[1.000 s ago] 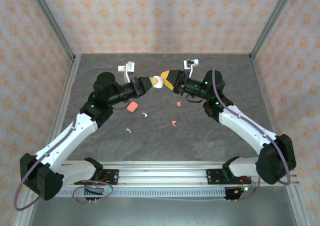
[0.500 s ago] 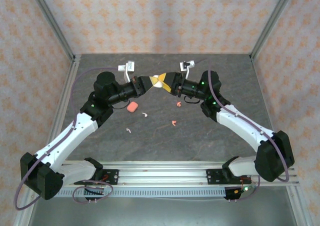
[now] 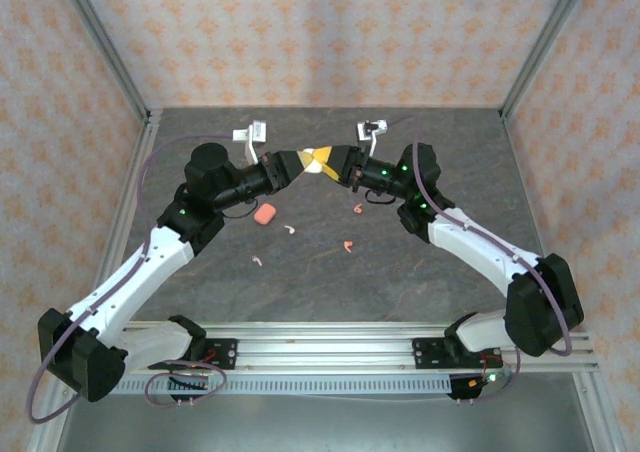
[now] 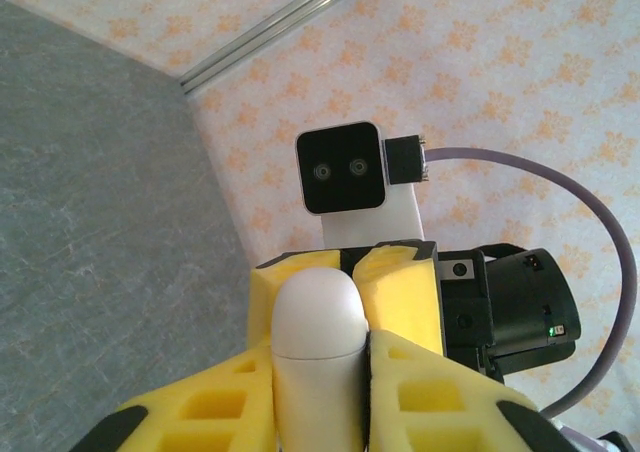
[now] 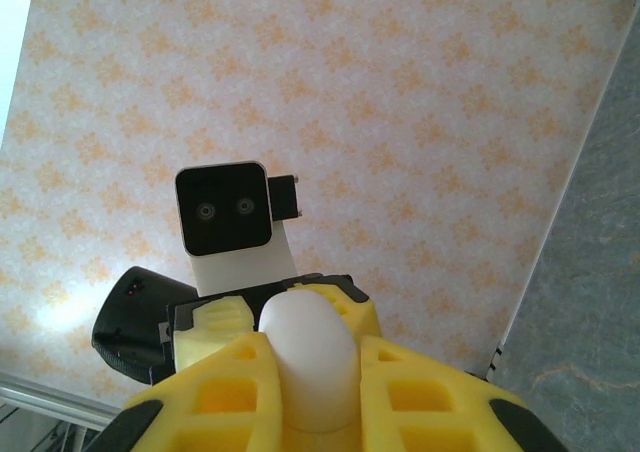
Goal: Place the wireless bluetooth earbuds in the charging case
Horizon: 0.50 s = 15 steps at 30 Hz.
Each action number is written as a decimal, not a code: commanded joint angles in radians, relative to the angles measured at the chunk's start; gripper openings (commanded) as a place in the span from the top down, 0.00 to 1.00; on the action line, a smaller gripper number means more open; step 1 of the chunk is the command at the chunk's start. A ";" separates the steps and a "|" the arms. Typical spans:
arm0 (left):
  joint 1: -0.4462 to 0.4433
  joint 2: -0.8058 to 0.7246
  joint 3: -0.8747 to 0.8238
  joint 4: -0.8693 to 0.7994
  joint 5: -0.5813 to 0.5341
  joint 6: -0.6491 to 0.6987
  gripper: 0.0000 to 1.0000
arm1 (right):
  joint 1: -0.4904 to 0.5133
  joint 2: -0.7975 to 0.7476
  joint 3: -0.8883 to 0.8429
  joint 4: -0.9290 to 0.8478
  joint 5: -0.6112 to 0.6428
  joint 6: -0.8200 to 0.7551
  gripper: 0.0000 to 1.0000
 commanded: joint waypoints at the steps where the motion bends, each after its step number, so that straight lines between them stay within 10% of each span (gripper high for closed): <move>1: -0.012 -0.021 0.047 -0.086 0.035 0.067 0.70 | 0.004 -0.011 -0.011 0.097 0.013 0.002 0.87; 7: -0.007 -0.025 0.111 -0.216 0.034 0.149 0.48 | -0.006 -0.065 -0.032 0.029 0.038 -0.074 0.88; 15: -0.004 -0.059 0.166 -0.366 0.037 0.321 0.43 | -0.017 -0.173 0.013 -0.234 0.061 -0.335 0.88</move>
